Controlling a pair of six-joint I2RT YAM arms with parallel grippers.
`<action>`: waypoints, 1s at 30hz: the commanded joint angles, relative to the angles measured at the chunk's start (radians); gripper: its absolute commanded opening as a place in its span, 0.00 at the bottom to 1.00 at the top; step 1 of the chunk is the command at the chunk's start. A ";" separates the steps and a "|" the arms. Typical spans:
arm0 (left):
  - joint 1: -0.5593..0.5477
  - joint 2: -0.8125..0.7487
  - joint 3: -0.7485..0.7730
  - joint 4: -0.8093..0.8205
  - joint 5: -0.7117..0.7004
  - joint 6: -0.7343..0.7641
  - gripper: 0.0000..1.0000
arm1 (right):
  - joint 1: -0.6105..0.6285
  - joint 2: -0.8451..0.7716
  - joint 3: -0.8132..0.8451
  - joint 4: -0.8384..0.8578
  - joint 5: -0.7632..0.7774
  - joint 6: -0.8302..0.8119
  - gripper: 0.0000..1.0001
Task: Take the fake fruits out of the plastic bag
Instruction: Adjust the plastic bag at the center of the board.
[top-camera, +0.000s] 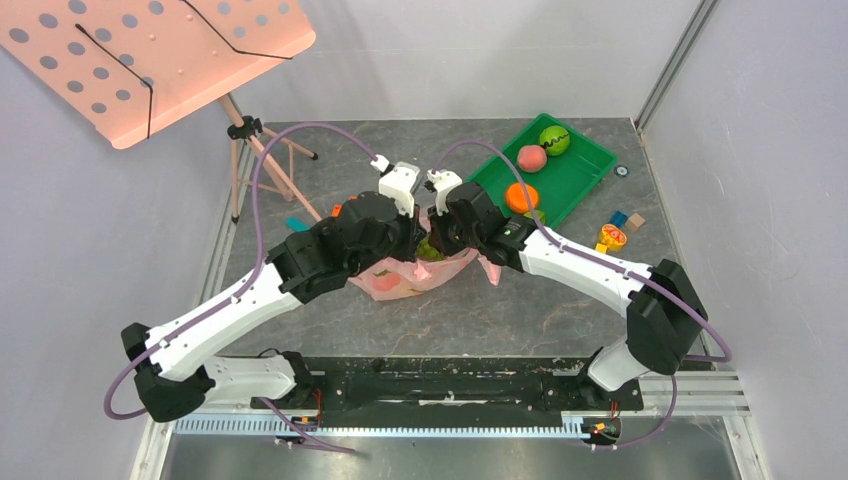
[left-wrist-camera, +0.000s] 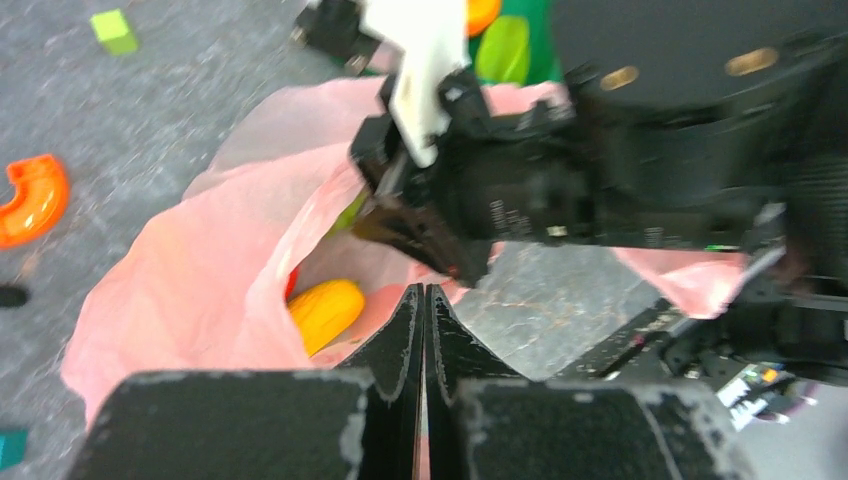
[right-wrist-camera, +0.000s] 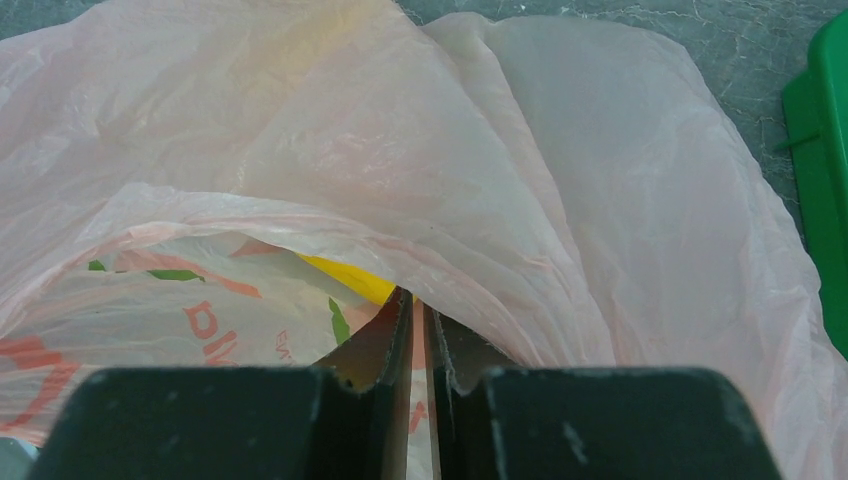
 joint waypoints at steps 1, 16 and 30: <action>-0.004 -0.010 -0.064 -0.029 -0.104 -0.054 0.02 | -0.005 -0.003 -0.009 0.026 0.005 0.009 0.10; -0.004 0.130 -0.099 0.071 -0.135 -0.023 0.02 | -0.005 -0.028 -0.042 0.037 0.005 0.024 0.10; -0.004 0.181 -0.226 0.075 -0.234 -0.045 0.02 | -0.004 -0.033 -0.067 0.053 0.054 0.046 0.10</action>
